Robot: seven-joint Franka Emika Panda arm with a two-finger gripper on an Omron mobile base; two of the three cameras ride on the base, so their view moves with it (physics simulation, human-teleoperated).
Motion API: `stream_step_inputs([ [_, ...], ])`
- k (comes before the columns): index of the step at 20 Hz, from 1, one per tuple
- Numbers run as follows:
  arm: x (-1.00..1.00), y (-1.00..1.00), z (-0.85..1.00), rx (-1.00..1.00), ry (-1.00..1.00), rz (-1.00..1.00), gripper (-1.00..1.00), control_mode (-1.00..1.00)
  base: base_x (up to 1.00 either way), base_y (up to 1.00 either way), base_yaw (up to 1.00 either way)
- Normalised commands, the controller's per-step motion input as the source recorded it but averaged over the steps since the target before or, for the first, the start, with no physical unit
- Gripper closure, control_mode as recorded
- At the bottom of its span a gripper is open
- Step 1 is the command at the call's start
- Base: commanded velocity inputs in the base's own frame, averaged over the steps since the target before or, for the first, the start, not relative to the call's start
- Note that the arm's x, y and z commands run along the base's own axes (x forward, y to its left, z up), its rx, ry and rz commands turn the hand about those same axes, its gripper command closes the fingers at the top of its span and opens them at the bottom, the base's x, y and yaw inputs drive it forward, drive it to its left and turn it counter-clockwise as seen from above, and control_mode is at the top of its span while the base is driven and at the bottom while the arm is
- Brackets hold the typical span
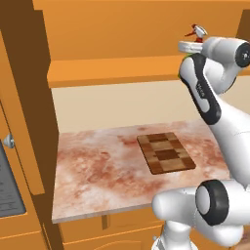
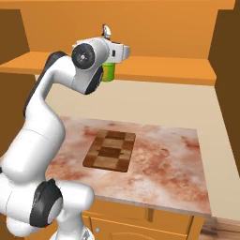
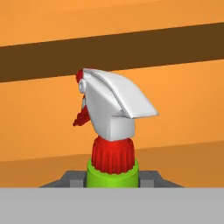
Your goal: Grab the spray bottle from the cabinet, then place it next to the cutting board for sanitizing. Then grab the dish brush from the countertop next to the sink and place it next to the cutting board.
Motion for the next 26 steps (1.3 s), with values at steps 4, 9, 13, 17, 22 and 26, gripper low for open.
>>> stream_step_inputs([
  [4, -1.0, -0.2, 0.02, -0.02, 0.03, 0.0, 1.0, -1.0, 0.0, 0.0, 0.0],
  [9, -1.0, -0.13, -0.21, -0.01, 0.03, -0.01, 1.0, -1.0, 0.0, 0.0, 0.0],
  [13, -1.0, -0.18, -0.42, -0.01, 0.1, -0.04, 1.0, -1.0, 0.0, 0.0, 0.0],
  [17, -0.7, -0.05, -0.69, -0.05, 0.1, 0.03, 1.0, -1.0, 0.0, 0.0, 0.0],
  [22, 0.09, -0.16, -0.93, 0.0, 0.06, 0.33, 1.0, -1.0, 0.0, 0.0, 0.0],
  [26, 0.42, -0.02, -0.95, 0.0, 0.02, 0.43, 1.0, -1.0, 0.0, 0.0, 0.0],
])
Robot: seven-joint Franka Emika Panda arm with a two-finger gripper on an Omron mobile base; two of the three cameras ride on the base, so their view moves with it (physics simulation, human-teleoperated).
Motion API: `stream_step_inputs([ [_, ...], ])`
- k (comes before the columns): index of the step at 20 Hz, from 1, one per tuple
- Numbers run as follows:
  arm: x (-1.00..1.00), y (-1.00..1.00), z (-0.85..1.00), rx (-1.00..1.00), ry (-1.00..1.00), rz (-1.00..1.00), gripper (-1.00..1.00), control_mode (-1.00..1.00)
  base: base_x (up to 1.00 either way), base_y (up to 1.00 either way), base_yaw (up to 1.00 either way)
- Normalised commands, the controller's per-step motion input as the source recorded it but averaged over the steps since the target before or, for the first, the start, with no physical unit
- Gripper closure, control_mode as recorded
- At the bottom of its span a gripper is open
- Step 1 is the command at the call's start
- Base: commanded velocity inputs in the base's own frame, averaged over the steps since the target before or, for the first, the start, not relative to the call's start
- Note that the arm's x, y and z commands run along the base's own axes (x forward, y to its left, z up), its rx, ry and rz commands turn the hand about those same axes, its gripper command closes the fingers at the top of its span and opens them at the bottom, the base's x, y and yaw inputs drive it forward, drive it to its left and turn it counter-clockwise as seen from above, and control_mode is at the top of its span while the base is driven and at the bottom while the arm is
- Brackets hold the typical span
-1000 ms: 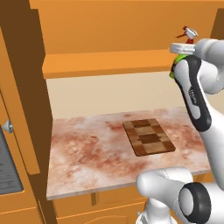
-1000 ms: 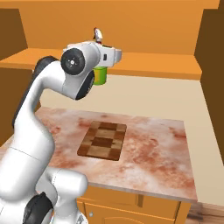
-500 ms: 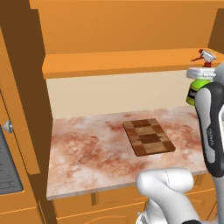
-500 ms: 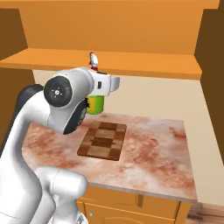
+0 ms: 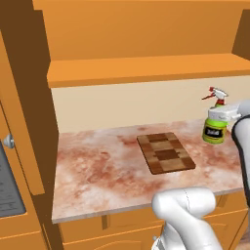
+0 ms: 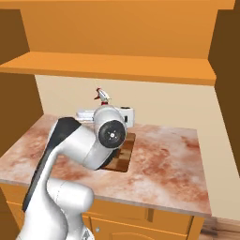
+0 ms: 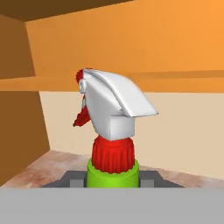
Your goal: Grab the spray bottle from the cabinet, then place it next to the cutting board for sanitizing. Then grab the dish brush from the countertop next to the sink and place it next to the cutting board.
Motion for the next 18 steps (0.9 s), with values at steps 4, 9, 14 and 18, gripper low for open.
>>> stream_step_inputs([
  [4, 0.7, -0.06, -0.73, 0.0, 0.06, 0.48, 1.0, -1.0, 0.0, 0.0, 0.0],
  [9, 0.91, -0.32, -0.56, 0.0, 0.02, 0.43, 1.0, -1.0, 0.0, 0.0, 0.0],
  [14, 0.57, -0.62, -0.34, 0.0, -0.01, 0.39, 1.0, -1.0, 0.0, 0.0, 0.0],
  [18, 0.29, -0.61, -0.21, 0.0, 0.03, 0.22, 1.0, -1.0, 0.0, 0.0, 0.0],
])
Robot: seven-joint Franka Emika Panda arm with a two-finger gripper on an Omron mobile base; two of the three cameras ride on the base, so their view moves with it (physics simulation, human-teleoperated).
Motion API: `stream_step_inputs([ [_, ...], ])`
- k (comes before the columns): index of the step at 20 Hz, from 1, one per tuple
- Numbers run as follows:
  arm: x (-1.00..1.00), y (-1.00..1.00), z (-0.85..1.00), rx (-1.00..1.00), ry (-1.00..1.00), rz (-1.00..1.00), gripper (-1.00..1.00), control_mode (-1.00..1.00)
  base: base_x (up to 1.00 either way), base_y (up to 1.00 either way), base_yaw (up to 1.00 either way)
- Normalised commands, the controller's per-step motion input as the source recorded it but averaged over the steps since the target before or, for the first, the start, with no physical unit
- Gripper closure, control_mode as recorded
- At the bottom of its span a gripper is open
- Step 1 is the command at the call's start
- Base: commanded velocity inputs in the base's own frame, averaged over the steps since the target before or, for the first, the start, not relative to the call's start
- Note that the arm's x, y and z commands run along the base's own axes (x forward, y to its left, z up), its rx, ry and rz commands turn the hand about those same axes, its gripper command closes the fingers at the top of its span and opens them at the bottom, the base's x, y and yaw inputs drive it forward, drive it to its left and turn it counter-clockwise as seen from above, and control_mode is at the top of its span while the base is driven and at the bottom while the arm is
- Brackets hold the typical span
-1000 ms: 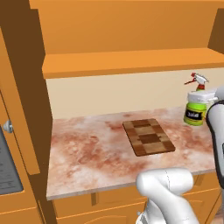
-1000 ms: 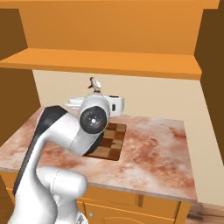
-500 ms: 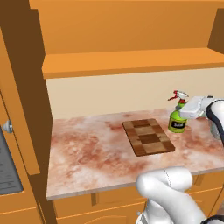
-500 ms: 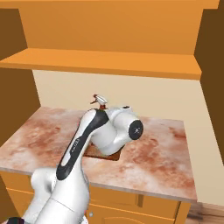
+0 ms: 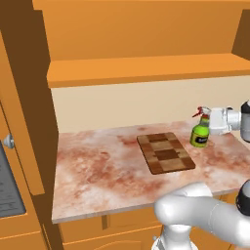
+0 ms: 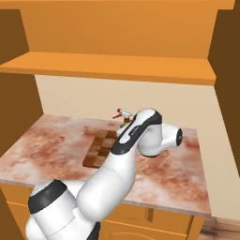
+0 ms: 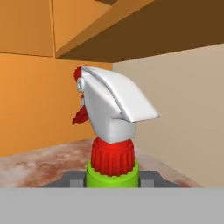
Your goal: Grab the spray bottle from the cabinet, then place it next to the cutting board for sanitizing. Then grab the dish brush from the countertop next to the sink and place it next to the cutting board.
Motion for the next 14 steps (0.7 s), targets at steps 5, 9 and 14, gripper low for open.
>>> stream_step_inputs([
  [5, 0.34, -0.18, -0.17, -0.07, 0.06, 0.01, 1.0, -1.0, 0.0, 0.0, 0.0],
  [9, 0.27, -0.01, -0.43, -0.13, -0.01, 0.0, 1.0, -1.0, 0.0, 0.0, 0.0],
  [14, 0.04, -0.01, -0.44, -0.09, -0.02, 0.0, 1.0, -1.0, 0.0, 0.0, 0.0],
])
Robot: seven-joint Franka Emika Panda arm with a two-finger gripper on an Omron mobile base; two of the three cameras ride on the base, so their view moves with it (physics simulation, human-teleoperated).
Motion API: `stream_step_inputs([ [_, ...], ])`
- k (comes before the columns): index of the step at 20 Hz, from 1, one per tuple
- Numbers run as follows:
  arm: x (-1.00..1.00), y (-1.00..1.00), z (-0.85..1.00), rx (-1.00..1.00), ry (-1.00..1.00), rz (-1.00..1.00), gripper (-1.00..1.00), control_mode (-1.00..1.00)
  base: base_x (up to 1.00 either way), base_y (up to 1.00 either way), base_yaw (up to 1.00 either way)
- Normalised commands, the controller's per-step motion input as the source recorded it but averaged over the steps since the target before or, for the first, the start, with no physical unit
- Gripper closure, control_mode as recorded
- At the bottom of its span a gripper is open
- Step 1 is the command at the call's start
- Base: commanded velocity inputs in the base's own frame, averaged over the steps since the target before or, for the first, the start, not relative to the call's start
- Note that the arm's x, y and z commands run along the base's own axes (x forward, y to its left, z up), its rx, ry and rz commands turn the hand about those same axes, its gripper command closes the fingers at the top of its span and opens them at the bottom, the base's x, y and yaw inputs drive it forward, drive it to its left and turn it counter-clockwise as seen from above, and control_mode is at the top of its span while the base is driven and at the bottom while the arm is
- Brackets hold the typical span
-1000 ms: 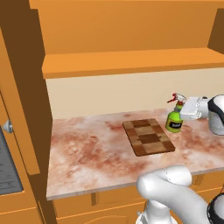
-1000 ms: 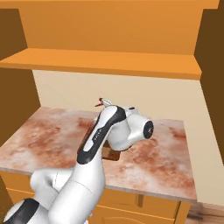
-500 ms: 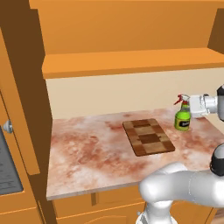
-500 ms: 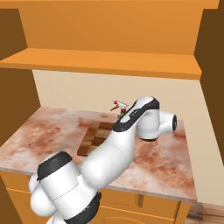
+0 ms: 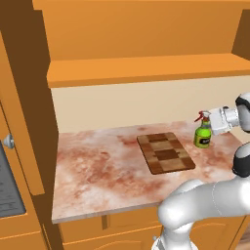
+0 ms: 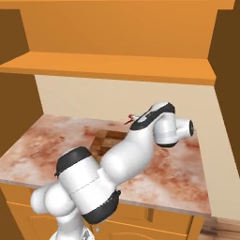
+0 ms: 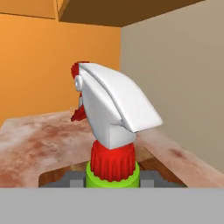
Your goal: Grab the spray bottle from the cabinet, then place it next to the cutting board for sanitizing. Then grab the dish brush from the countertop next to the sink and place it next to the cutting board.
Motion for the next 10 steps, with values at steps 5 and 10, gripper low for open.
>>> stream_step_inputs([
  [5, 0.04, 0.0, -0.43, -0.05, 0.0, 0.0, 1.0, -1.0, 0.0, 0.0, 0.0],
  [10, 0.0, 0.0, -0.5, -0.03, 0.01, 0.0, 1.0, -1.0, 0.0, 0.0, 0.0],
])
